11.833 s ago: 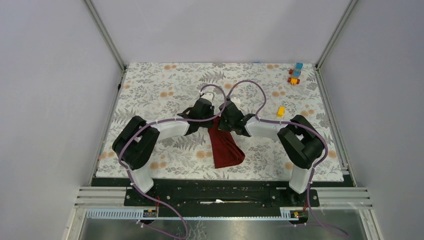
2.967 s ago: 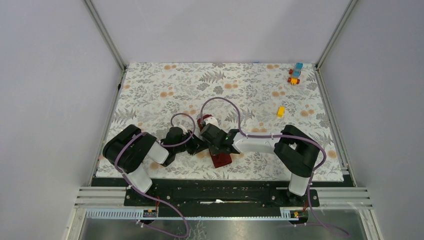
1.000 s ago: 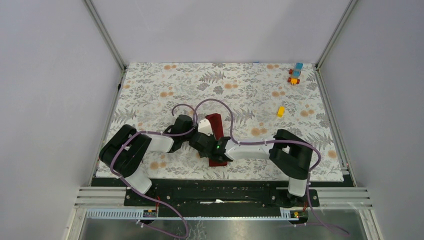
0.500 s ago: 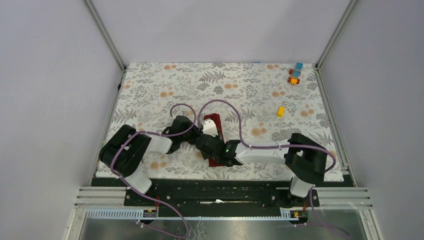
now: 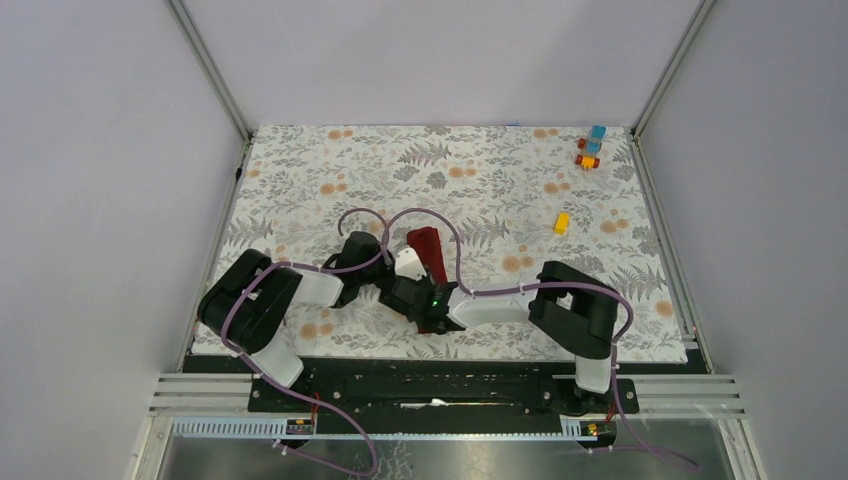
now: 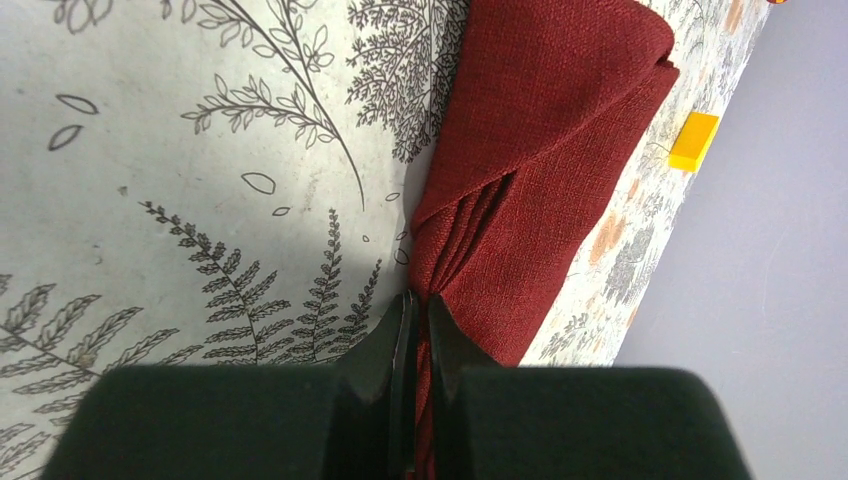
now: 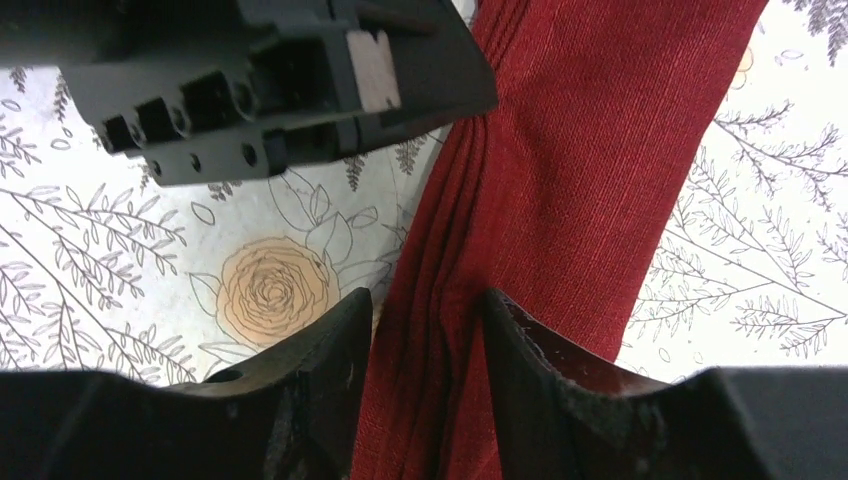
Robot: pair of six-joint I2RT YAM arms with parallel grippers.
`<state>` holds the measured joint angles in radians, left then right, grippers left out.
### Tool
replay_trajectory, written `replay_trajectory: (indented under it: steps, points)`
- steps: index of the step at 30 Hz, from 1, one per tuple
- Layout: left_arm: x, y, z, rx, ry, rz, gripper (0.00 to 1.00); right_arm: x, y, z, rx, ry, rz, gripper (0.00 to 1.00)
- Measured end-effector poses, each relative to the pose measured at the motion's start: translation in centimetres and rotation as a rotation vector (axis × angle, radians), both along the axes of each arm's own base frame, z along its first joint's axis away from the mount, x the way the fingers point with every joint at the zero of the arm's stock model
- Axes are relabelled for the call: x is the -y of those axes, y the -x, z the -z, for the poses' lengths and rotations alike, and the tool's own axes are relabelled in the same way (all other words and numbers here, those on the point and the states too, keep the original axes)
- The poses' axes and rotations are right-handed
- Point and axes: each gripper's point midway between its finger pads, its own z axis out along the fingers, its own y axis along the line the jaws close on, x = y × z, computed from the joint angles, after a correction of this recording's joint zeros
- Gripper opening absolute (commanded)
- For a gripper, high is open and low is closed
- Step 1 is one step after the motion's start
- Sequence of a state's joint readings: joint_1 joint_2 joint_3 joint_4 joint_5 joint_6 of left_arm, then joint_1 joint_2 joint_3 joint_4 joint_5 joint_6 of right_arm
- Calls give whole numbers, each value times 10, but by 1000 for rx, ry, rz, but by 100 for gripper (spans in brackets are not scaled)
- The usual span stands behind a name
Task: Fold the napkin into a case and place the utensils inside
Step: Pick up the smaller rectangle-folded napkin from the center of the board, then turn over the smaller rectangle-folded napkin at the center of the board.
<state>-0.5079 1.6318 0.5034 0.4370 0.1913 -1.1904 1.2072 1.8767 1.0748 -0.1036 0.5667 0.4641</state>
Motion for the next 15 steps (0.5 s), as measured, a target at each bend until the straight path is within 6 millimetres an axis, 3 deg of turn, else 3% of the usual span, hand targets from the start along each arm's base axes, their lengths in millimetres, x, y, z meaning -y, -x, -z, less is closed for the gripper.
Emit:
replay_trajectory:
  steps: [3,6,9,10,15]
  points:
    - [0,0,0,-7,4,-7,0,-4,-3,-1,20,18,10,45]
    - [-1,0,0,-14,6,-13,0,-6,-7,0,57,46,40,17]
    - [-4,2,-1,-25,-4,-20,0,-2,-10,-1,97,77,73,0]
    - [-6,3,-1,-28,-10,-22,4,-2,-11,-2,105,76,84,0]
    - [-26,12,-9,-28,-91,-22,57,-4,-7,-4,95,23,83,0]
